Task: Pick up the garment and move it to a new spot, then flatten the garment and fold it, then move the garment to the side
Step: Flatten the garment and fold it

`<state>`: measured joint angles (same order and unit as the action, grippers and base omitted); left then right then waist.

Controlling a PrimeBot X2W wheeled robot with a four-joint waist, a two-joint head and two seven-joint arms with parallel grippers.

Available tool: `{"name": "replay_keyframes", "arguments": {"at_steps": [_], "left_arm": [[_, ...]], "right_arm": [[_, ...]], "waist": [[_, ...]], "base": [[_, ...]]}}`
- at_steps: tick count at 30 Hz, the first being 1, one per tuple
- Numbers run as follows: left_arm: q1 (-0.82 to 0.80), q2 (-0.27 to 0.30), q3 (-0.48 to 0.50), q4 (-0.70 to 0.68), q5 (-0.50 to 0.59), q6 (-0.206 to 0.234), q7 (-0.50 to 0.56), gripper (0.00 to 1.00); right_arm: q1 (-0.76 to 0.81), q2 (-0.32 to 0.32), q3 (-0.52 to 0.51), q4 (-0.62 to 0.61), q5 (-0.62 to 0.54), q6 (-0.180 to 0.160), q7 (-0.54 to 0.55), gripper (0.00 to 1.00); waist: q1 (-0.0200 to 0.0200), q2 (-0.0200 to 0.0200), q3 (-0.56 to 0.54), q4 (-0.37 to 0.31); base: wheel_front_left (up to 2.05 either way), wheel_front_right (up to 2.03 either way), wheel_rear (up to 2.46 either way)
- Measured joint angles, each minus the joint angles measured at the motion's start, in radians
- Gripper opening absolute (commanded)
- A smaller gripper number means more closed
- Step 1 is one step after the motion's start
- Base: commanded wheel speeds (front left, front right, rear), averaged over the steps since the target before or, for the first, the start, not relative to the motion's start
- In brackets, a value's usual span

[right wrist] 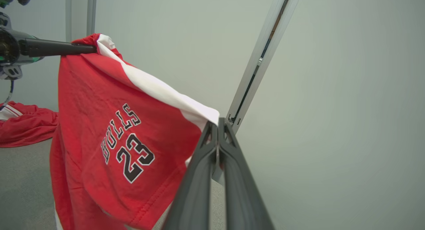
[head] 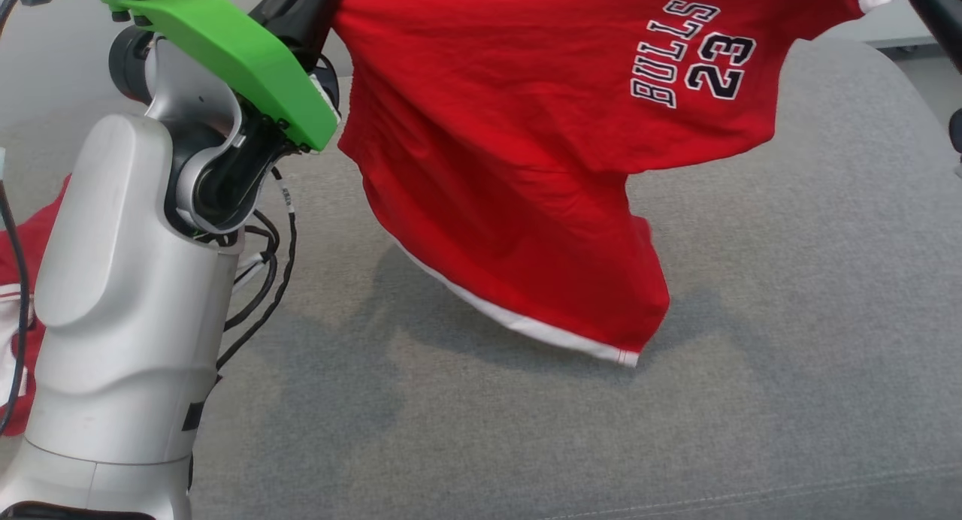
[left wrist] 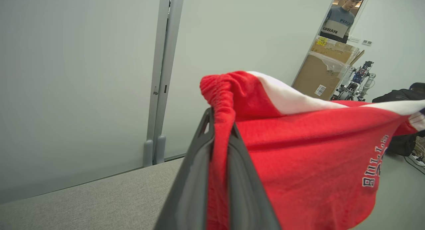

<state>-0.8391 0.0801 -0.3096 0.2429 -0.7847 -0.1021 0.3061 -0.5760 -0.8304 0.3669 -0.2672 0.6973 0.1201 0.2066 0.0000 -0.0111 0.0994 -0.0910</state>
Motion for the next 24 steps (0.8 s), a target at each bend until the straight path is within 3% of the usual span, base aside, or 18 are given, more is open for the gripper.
{"name": "replay_keyframes", "arguments": {"at_steps": [3,10,15,18,24], "left_arm": [[0.0,0.012,0.003,-0.058,-0.013,0.006,0.046,0.0],[0.0,0.066,0.038,-0.112,-0.028,0.045,0.117,0.0],[-0.003,0.098,0.034,-0.075,-0.014,0.067,0.154,0.0],[-0.016,0.103,0.015,-0.04,0.02,0.067,0.155,0.0],[-0.153,0.077,0.04,-0.016,0.074,0.077,0.058,0.0]], "right_arm": [[0.008,-0.016,-0.012,-0.037,0.058,0.001,0.03,0.0],[-0.009,0.035,0.023,-0.078,0.128,0.002,0.077,0.0],[-0.111,0.106,0.062,-0.02,0.119,0.003,0.088,0.0],[-0.206,0.18,0.065,0.031,0.097,0.0,0.084,0.0],[-0.43,0.331,0.027,0.142,0.019,-0.088,0.02,0.0]], "waist": [[0.0,0.0,-0.005,0.041],[0.0,0.0,0.026,0.091],[0.0,0.0,0.084,0.101],[0.0,0.0,0.124,0.098],[0.0001,0.0,0.204,0.081]], "base": [[0.0,0.0,0.0],[0.0,0.0,0.0],[0.0,0.0,0.0],[0.0,0.0,0.0],[0.0,0.0,0.0]]}}
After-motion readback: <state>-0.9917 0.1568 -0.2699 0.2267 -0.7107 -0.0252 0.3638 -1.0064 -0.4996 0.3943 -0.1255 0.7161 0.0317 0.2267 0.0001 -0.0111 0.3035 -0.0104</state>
